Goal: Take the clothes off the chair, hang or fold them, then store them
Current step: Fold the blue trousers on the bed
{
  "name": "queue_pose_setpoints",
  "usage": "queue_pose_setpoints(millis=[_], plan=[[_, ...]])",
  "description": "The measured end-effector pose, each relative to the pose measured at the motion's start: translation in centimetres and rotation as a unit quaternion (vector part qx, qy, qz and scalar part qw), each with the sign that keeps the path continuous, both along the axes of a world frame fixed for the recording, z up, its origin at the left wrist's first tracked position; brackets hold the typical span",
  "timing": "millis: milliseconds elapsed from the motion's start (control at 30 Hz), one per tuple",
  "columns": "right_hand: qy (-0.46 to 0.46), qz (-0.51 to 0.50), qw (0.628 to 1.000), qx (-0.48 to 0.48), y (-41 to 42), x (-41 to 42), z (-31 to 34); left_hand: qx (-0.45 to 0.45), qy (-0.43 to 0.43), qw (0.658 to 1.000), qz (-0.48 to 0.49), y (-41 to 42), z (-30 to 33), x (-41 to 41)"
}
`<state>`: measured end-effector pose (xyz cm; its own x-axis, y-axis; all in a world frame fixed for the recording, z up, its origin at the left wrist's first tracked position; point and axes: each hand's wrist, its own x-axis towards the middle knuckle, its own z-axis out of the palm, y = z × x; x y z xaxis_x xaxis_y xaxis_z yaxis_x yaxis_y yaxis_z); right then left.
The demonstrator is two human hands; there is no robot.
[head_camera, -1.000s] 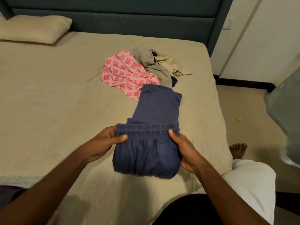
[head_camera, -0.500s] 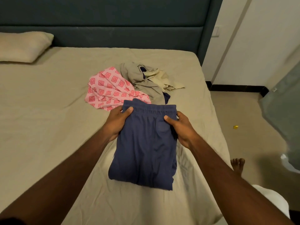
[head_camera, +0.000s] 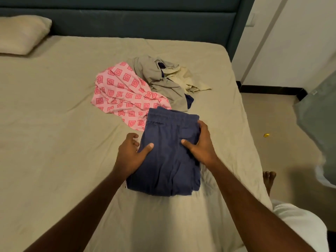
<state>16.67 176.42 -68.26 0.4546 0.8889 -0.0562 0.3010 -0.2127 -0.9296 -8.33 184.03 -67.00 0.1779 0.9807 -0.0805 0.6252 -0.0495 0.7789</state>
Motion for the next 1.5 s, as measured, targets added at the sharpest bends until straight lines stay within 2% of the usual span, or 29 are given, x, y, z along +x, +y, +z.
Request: queue_pose_setpoints(millis=[67, 133, 200, 300, 400, 467, 567, 633, 733, 767, 867, 900, 967, 1033, 1067, 1167, 1300, 1333, 1400, 1500], plan=[[-0.172, 0.017, 0.985, 0.020, -3.1, -1.7, 0.6, 0.024, 0.044, 0.999, 0.021, -2.9, 0.2, -2.1], [-0.239, 0.008, 0.969, 0.061, -7.5, -3.3, 0.5, -0.007, 0.086, 0.996, 0.030, -6.0, 0.1, -4.2], [-0.246, 0.019, 0.966, 0.074, -11.4, -4.7, -0.5, -0.050, 0.121, 0.991, 0.009, -8.1, -0.4, -5.6], [-0.252, 0.060, 0.966, 0.021, -13.9, -5.0, -2.6, -0.073, 0.122, 0.989, -0.030, -9.4, -1.9, -6.4], [-0.233, 0.095, 0.967, 0.040, -13.7, -4.8, -3.6, -0.033, 0.067, 0.997, -0.024, -9.4, -2.4, -5.9], [-0.211, 0.081, 0.971, 0.072, -13.6, -4.1, -3.7, 0.006, 0.071, 0.997, -0.037, -8.7, -2.3, -6.3], [-0.217, 0.067, 0.968, 0.109, -14.6, -2.2, -3.1, 0.045, 0.030, 0.997, -0.054, -7.7, -2.0, -8.2], [-0.220, 0.077, 0.969, 0.087, -15.9, -1.6, -2.5, 0.062, 0.042, 0.994, -0.081, -7.6, -2.2, -9.5], [-0.285, 0.136, 0.946, -0.075, -17.4, -1.8, -2.5, 0.052, 0.216, 0.959, -0.178, -8.2, -2.9, -10.1], [-0.298, 0.138, 0.940, -0.092, -17.7, -1.8, -2.5, 0.059, 0.234, 0.954, -0.180, -8.4, -3.2, -10.3], [-0.300, 0.125, 0.944, -0.061, -18.0, -1.5, -1.6, 0.125, 0.219, 0.960, -0.124, -8.7, -2.8, -10.6], [-0.310, 0.144, 0.939, -0.050, -17.9, -1.5, -1.3, 0.152, 0.220, 0.953, -0.143, -8.7, -2.6, -10.7], [-0.363, 0.206, 0.908, -0.037, -17.5, -2.1, -0.9, 0.206, 0.263, 0.909, -0.250, -8.6, -2.0, -10.7], [-0.423, 0.244, 0.872, -0.031, -16.6, -2.6, -1.2, 0.195, 0.295, 0.869, -0.346, -7.9, -1.9, -10.5], [-0.435, 0.247, 0.865, -0.031, -16.1, -2.5, -1.8, 0.177, 0.305, 0.860, -0.368, -7.2, -2.0, -10.5], [-0.466, 0.249, 0.849, -0.027, -15.2, -1.4, -2.8, 0.135, 0.304, 0.861, -0.385, -5.5, -2.5, -10.8], [-0.487, 0.262, 0.833, 0.027, -15.1, -1.0, -2.6, 0.224, 0.272, 0.854, -0.383, -4.9, -2.7, -10.4], [-0.474, 0.267, 0.838, 0.041, -15.1, -1.3, -2.3, 0.225, 0.253, 0.859, -0.383, -4.8, -2.6, -10.4], [-0.421, 0.276, 0.862, 0.062, -15.7, -1.9, -1.1, 0.142, 0.212, 0.884, -0.393, -4.8, -1.7, -10.5], [-0.297, 0.267, 0.912, 0.093, -17.3, -2.3, 0.2, -0.075, 0.091, 0.900, -0.420, -5.0, 1.5, -10.8]])
